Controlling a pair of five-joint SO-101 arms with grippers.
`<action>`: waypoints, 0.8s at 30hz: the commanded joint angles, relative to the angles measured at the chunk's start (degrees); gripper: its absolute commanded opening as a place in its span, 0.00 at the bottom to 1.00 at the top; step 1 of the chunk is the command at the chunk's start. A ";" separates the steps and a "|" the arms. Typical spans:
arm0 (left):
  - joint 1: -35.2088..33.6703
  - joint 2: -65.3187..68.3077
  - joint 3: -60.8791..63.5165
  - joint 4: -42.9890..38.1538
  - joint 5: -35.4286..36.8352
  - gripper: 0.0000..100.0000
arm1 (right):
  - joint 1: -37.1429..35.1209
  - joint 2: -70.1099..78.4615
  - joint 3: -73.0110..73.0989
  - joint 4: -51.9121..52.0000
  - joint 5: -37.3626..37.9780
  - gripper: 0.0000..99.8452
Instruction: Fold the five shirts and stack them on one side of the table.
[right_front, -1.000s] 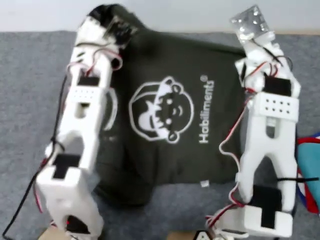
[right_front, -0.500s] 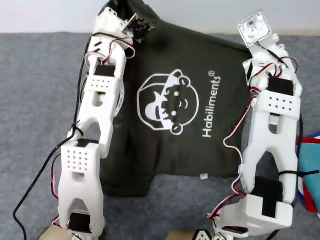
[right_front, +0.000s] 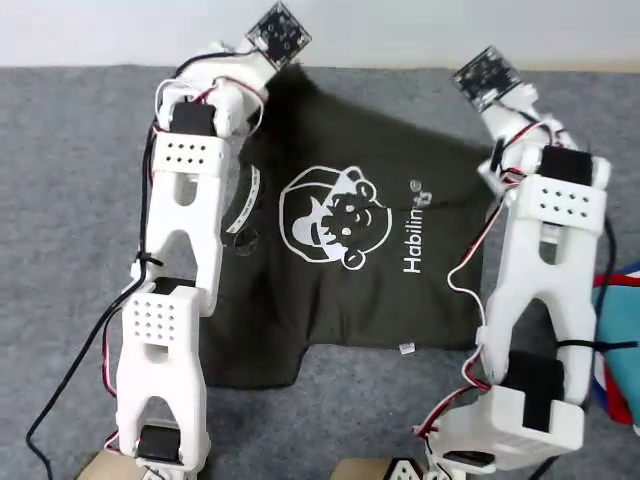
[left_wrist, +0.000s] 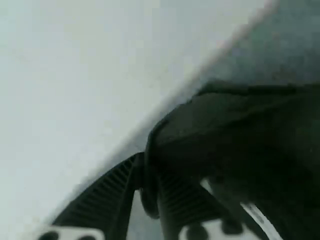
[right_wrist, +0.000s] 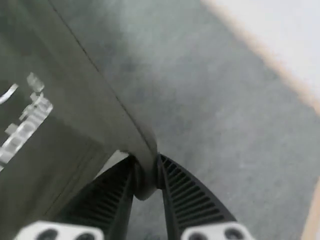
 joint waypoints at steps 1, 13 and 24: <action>-0.18 -5.63 -5.67 17.05 -0.44 0.00 | -0.40 -0.75 -3.96 5.58 1.14 0.01; -1.58 -5.71 -10.86 34.64 -6.24 0.00 | -0.31 -7.25 -3.78 13.14 3.43 0.01; -2.46 -5.36 -10.42 12.22 5.19 0.00 | -0.22 -4.26 -3.78 -3.82 3.08 0.01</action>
